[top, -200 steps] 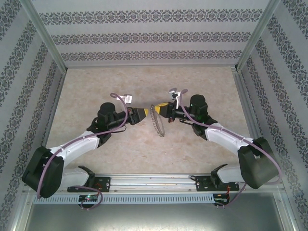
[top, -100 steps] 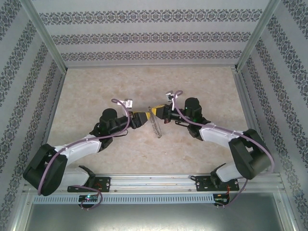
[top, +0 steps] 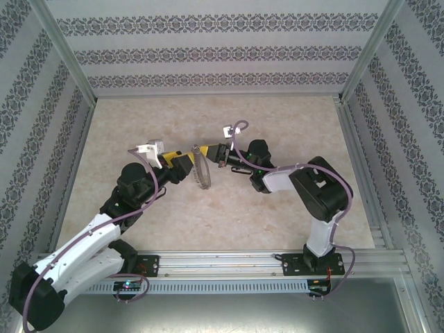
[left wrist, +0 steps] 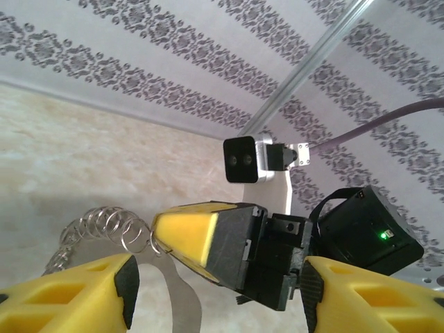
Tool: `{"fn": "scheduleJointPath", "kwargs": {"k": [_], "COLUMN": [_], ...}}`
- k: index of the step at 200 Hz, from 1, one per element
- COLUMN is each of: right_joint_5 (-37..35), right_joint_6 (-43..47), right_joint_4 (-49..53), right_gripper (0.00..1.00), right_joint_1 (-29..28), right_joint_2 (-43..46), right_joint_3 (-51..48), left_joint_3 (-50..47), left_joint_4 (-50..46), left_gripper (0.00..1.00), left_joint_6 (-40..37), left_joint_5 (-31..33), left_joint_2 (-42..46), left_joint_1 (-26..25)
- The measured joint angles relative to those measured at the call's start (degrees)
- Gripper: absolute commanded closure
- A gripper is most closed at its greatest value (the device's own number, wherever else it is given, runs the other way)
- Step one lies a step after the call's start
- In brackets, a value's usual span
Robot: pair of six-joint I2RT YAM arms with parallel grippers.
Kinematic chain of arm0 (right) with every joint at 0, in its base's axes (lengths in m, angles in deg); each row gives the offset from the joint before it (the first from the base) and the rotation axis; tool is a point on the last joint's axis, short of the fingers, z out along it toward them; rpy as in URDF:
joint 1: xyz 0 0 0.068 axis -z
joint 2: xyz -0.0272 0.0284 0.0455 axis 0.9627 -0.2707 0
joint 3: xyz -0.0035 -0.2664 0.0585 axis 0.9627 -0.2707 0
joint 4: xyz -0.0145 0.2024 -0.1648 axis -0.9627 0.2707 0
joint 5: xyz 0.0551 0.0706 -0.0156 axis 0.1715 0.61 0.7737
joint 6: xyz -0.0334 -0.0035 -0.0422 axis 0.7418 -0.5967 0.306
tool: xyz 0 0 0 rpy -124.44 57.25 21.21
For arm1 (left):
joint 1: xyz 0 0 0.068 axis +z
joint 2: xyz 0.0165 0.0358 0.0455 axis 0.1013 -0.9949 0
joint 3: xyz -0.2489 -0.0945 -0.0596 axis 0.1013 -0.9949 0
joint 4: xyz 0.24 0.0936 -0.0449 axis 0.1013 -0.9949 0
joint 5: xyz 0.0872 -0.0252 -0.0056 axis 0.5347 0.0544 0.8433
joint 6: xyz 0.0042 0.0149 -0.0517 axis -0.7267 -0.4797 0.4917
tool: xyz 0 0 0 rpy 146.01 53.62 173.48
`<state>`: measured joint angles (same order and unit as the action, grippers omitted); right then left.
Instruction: Put the keys on the keyring
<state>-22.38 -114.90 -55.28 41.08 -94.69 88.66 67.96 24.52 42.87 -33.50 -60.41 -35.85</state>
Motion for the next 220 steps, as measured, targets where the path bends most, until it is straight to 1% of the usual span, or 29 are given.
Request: {"fn": "scheduleJointPath", "kwargs": {"k": [22, 60, 95, 151, 165, 186, 220], "right_joint_5": [-3.30, -7.82, -8.98, -10.45, -11.06, -12.13, -14.05], "right_joint_6": [0.66, 2.14, 2.45, 4.61, 4.83, 5.16, 6.14], "right_joint_4": [1.90, 4.04, 6.32, 9.49, 10.12, 11.23, 13.88], "right_gripper": [1.00, 1.00, 1.00, 1.00, 0.94, 0.77, 0.73], "right_joint_1": [0.39, 2.84, 3.82, 3.82, 3.82, 3.82, 3.82], "right_joint_2": [-2.51, -2.93, -3.74, -3.74, -3.74, -3.72, -3.30], "right_joint_3": [-1.09, -4.92, -6.19, -7.82, -8.79, -9.94, -11.23], "left_joint_3": [0.35, 0.35, 0.35, 0.35, 0.35, 0.39, 0.39], "left_joint_4": [-2.71, -3.78, -3.78, -3.76, -3.76, -3.74, -3.63], "left_gripper": [0.35, 0.35, 0.35, 0.35, 0.35, 0.35, 0.35], "left_joint_6": [-0.52, -0.70, -0.70, -0.66, -0.66, -0.66, -0.22], "left_joint_5": [0.87, 0.96, 0.94, 0.74, 0.68, 0.04, -1.31], "left_joint_2": [-0.20, -1.84, -3.72, -3.78, -3.82, -4.68, -7.82], "left_joint_1": [0.02, 0.02, 0.02, 0.02, 0.02, 0.02, 0.02]}}
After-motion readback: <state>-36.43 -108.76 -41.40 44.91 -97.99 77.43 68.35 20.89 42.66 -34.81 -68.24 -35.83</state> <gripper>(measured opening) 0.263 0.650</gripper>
